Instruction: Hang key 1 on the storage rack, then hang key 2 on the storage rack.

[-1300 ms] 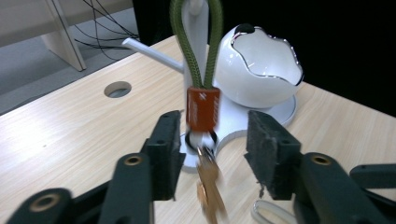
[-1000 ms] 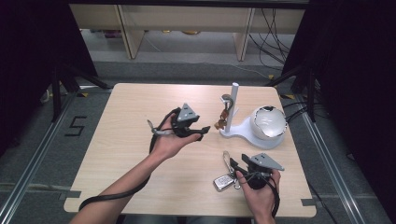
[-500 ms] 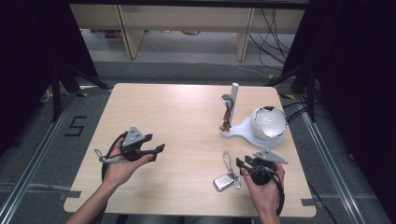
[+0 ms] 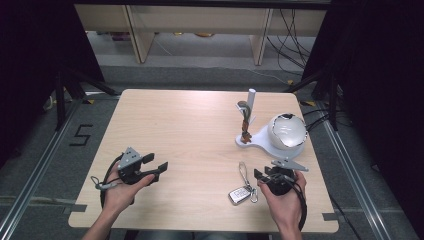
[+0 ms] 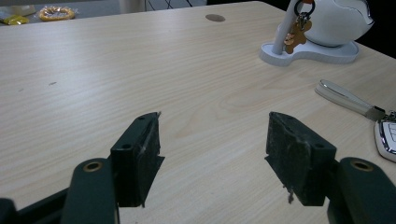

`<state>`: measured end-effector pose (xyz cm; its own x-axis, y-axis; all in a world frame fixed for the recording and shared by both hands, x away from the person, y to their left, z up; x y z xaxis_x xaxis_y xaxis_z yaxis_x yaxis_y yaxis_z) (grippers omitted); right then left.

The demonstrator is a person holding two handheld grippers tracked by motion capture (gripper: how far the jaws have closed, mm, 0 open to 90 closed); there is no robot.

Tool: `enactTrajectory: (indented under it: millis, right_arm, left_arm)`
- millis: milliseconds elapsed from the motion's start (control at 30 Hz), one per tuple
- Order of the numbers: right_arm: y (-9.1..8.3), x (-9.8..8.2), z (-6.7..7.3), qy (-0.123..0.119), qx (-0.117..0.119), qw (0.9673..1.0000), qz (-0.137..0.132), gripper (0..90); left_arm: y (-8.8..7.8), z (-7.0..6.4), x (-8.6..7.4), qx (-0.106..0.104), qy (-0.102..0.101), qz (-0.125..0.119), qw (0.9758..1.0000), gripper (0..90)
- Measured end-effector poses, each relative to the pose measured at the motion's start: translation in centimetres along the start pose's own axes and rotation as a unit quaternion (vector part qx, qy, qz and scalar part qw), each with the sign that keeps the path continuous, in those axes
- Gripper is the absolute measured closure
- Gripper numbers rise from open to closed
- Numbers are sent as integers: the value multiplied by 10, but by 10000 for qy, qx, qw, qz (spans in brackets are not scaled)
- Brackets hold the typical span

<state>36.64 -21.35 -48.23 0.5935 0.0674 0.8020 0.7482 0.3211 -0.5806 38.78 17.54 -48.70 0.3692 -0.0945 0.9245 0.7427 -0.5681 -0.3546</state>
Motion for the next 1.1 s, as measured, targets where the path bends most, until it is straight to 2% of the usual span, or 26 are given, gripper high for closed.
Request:
enactTrajectory:
  millis: [133, 200, 233, 300, 333, 367, 433, 467, 500, 567, 600, 633, 667, 733, 800, 833, 867, 900, 933, 967, 1000, 1033, 1067, 1100]
  right_arm:
    - [3, 3, 2, -29, 10, 9999, 169, 593]
    - [6, 3, 4, 54, 83, 9996, 246, 604]
    - [7, 2, 4, 113, 124, 9991, 401, 621]
    - [8, 1, 3, 100, 158, 9989, 431, 628]
    - [8, -1, 3, 72, 181, 9980, 604, 641]
    - [9, -5, 2, 68, 34, 9958, 908, 669]
    - [10, -4, 2, 156, 61, 9950, 981, 677]
    - [12, -5, 0, 76, 56, 9937, 1116, 686]
    - [13, -5, 0, 37, 103, 9937, 1119, 692]
    - [14, -3, -1, 7, 65, 9917, 1282, 697]
    - [14, -2, 1, 121, 96, 9888, 1484, 699]
    - [16, 1, 0, 63, 48, 9881, 1537, 704]
    - [16, 1, 0, 63, 48, 9881, 1537, 704]
    - [16, 4, 1, 215, -35, 9831, 1820, 705]
    - [18, 7, 2, 218, 31, 9825, 1851, 702]
    - [20, 8, 3, 226, 83, 9807, 1938, 700]
    - [21, 9, 4, 136, 154, 9781, 2069, 697]
    - [23, 10, 6, 171, 163, 9767, 2133, 696]
    - [23, 10, 6, 171, 163, 9767, 2133, 696]
    - [26, 13, 9, 198, 118, 9746, 2229, 697]
    - [27, 13, 11, 263, 83, 9728, 2300, 696]
    - [27, 13, 11, 263, 83, 9728, 2300, 696]
    - [29, 14, 12, 268, 54, 9713, 2363, 697]
    - [32, 17, 15, 260, 115, 9708, 2381, 696]
  left_arm:
    - [0, 1, -5, 27, -22, 17, 10000, 350]
    - [1, 0, -6, 33, -6, 14, 10000, 351]
    - [0, -1, -7, 41, 16, 2, 10000, 351]
    - [0, -1, -8, 36, 32, 3, 10000, 351]
    - [0, -1, -9, 18, 48, -7, 10000, 352]
    - [0, -2, -11, 64, -2, 39, 10000, 353]
    - [0, 0, -14, 59, 24, 45, 10000, 353]
    - [0, 0, -15, 104, 42, 99, 9999, 353]
    - [0, 0, -16, 93, 32, 101, 9999, 353]
    - [-1, 1, -16, 108, 73, 105, 9999, 354]
    - [-1, 0, -16, 90, -3, 84, 9999, 353]
    - [-1, -1, -16, 66, -39, 68, 9999, 353]
    - [-1, 0, -15, 75, 33, 75, 9999, 353]
    - [-1, -1, -15, 103, -30, 64, 9999, 353]
    - [-2, 0, -14, 117, 30, 61, 9999, 353]
    - [-2, 1, -14, 115, 35, 60, 9999, 353]
    - [-2, 1, -14, 111, 34, 58, 9999, 354]
    - [-2, 0, -14, 84, 32, 50, 9999, 354]
    - [-2, 0, -14, 70, 30, 60, 10000, 354]
    - [-1, -1, -15, 65, -8, 61, 10000, 354]
    - [-1, 0, -15, 36, 52, 59, 10000, 354]
    - [-1, 0, -15, 52, 70, 95, 9999, 354]
    - [-1, 0, -15, 7, 57, 80, 10000, 354]
    - [-1, -1, -16, 26, 37, 86, 10000, 354]
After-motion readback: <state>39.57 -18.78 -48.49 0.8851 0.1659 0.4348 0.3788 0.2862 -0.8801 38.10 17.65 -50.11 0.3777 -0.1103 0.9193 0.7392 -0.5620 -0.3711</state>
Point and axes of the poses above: each handheld gripper's, and its own axes: y roughly forward along the jaws, x roughly out of its top, z roughly to its left, the point moved 4 cm from there along y, roughly forward along the jaws, and after that the axes turned 4 degrees about -z, right-handed, at the moved point
